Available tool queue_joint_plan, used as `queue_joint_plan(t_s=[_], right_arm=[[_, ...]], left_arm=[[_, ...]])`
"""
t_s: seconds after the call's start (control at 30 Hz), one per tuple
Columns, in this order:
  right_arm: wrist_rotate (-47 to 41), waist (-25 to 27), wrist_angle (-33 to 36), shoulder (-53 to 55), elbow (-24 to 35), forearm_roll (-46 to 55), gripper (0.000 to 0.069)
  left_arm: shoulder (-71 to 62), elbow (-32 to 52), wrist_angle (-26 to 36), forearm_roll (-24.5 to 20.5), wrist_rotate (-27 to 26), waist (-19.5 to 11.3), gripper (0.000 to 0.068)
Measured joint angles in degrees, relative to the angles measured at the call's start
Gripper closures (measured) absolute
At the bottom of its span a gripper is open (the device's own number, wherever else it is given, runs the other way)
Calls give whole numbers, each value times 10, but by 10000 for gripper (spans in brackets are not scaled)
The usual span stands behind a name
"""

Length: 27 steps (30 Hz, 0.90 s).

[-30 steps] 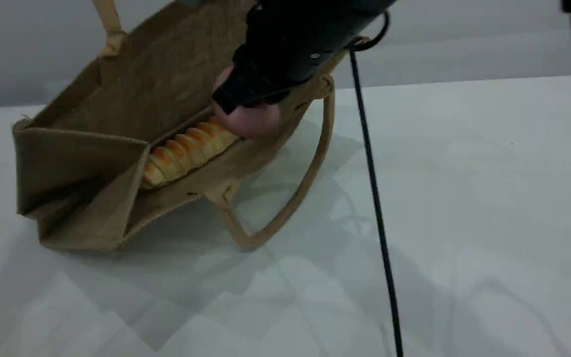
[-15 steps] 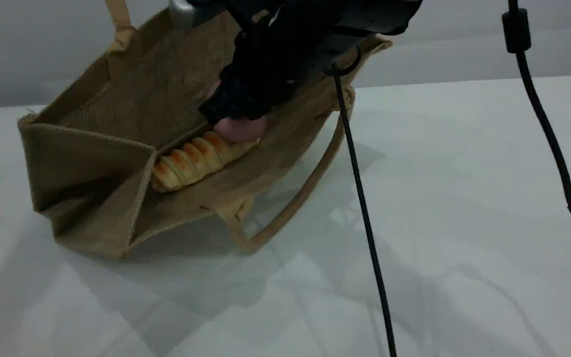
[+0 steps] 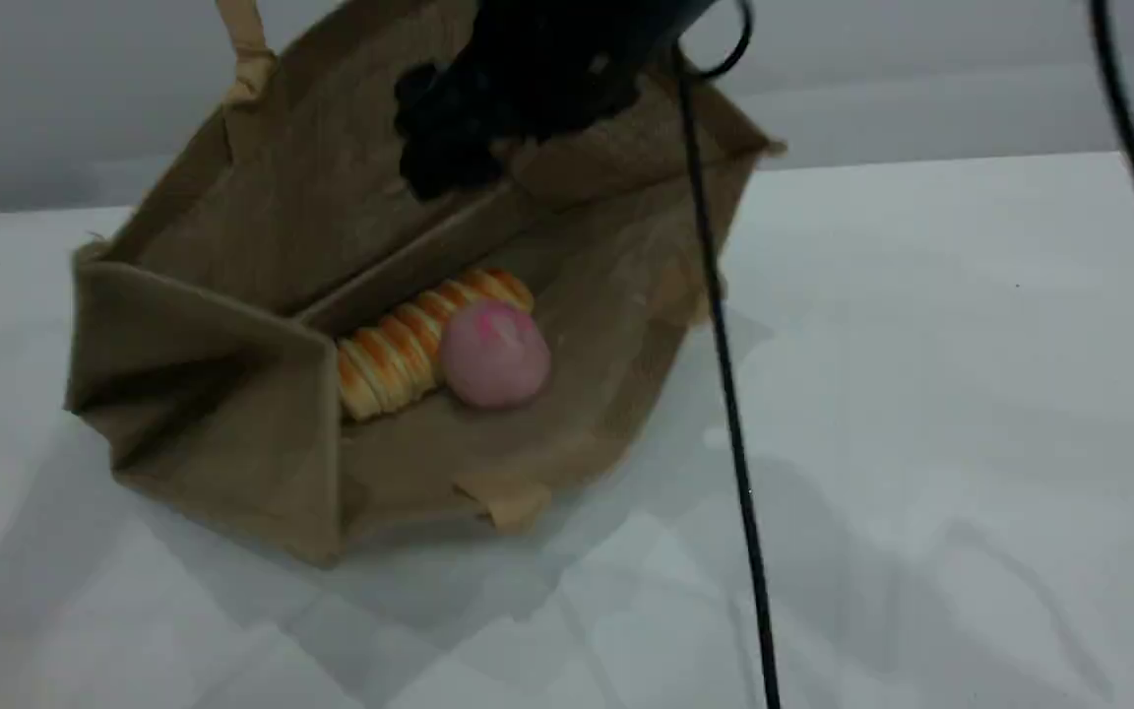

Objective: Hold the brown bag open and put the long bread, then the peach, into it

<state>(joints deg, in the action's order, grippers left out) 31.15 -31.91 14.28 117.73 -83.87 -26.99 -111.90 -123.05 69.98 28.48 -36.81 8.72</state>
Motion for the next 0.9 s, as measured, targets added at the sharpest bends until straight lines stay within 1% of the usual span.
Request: queue_joint_plan(t_s=[0.13, 0.3, 0.4, 0.5, 0.6, 0.67, 0.73, 0.77, 0.8, 0.9], right_arm=[[-14, 36, 59, -43, 0, 3, 110], [-25, 103, 128, -104, 0, 5, 111], [-26, 148, 156, -137, 0, 5, 111], [-30, 182, 179, -163, 0, 5, 111], [-30, 204, 188, -175, 0, 4, 111], [-30, 212, 195, -177, 0, 4, 111], [-31, 219, 196, -178, 0, 4, 111], [-31, 223, 196, -178, 0, 4, 111], [-31, 225, 196, -178, 0, 4, 111], [-31, 235, 205, -179, 0, 5, 111]], left_arm=[[0, 0, 0, 0, 0, 0, 596], [0, 0, 0, 0, 0, 0, 596], [0, 0, 0, 0, 0, 0, 596], [0, 0, 0, 1, 0, 0, 596], [0, 1, 0, 1, 0, 0, 596], [0, 1, 0, 1, -5, 0, 580], [0, 1, -1, 2, -13, 0, 538], [0, 1, -2, 3, -21, 0, 500], [0, 1, -5, 4, -26, 0, 461], [1, 1, -4, 4, -31, 0, 309]])
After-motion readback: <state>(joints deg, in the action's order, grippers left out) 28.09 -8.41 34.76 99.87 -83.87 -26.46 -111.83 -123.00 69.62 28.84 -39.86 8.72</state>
